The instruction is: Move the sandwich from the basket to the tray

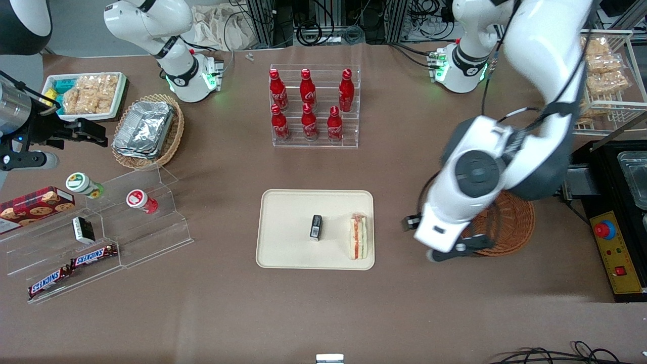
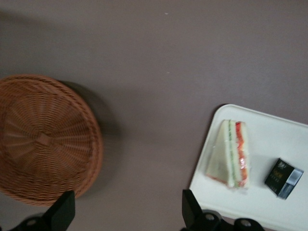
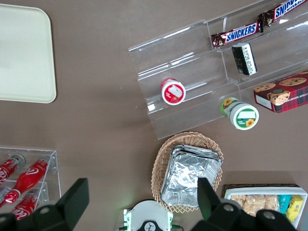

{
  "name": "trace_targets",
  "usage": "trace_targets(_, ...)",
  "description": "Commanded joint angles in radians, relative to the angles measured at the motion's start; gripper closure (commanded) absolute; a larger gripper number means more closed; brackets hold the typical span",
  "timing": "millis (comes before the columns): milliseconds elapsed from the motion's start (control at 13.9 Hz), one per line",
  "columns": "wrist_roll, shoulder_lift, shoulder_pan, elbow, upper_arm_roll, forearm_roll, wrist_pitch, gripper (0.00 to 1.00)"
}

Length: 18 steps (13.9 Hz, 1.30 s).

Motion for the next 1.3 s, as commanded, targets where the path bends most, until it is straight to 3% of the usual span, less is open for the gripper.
trace_targets(0, 0.199, -0.172, 0.128, -0.169, 0.002, -0.105, -0.028, 0.0)
trace_targets(144, 0.302, -0.26, 0.15, -0.267, 0.054, -0.126, -0.034, 0.0)
trace_targets(432, 0.592, -0.435, 0.138, -0.443, 0.257, -0.325, 0.013, 0.0)
trace_targets(505, 0.62, -0.472, 0.132, -0.491, 0.28, -0.335, 0.029, 0.0)
trace_targets(721, 0.631, -0.518, 0.127, -0.56, 0.283, -0.32, 0.125, 0.0)
trace_targets(865, 0.625, -0.507, 0.112, -0.524, 0.283, -0.259, 0.116, 0.0)
trace_targets(1225, 0.617, -0.435, 0.11, -0.407, 0.282, -0.248, 0.076, 0.0)
